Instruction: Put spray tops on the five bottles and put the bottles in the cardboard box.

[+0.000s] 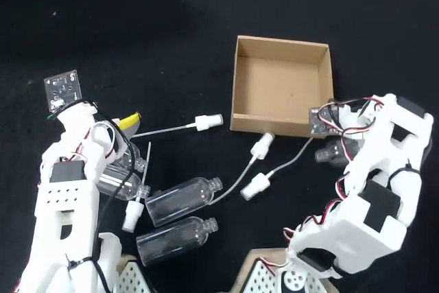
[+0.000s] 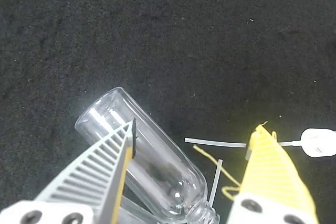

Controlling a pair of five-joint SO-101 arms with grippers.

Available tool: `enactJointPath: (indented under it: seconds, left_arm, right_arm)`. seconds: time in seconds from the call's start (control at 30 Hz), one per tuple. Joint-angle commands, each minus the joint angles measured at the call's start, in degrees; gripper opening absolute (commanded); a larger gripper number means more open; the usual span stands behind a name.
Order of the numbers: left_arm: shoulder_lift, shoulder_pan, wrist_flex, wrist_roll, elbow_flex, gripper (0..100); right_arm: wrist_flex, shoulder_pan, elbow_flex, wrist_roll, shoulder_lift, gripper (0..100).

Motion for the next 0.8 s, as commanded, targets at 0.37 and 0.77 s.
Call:
enactJointPath:
  seconds: [0.37,0.77]
  left_arm:
    - [-0.18,0.04,-1.05,0.62,-0.66,33]
    - [-0.09,0.04,-1.05,0.62,-0.66,33]
  right_arm:
    - [7.21,0.79,1.19,0.35,0.22,31.9]
    - [5.89,-0.88,4.18,0.35,-0.04,14.7]
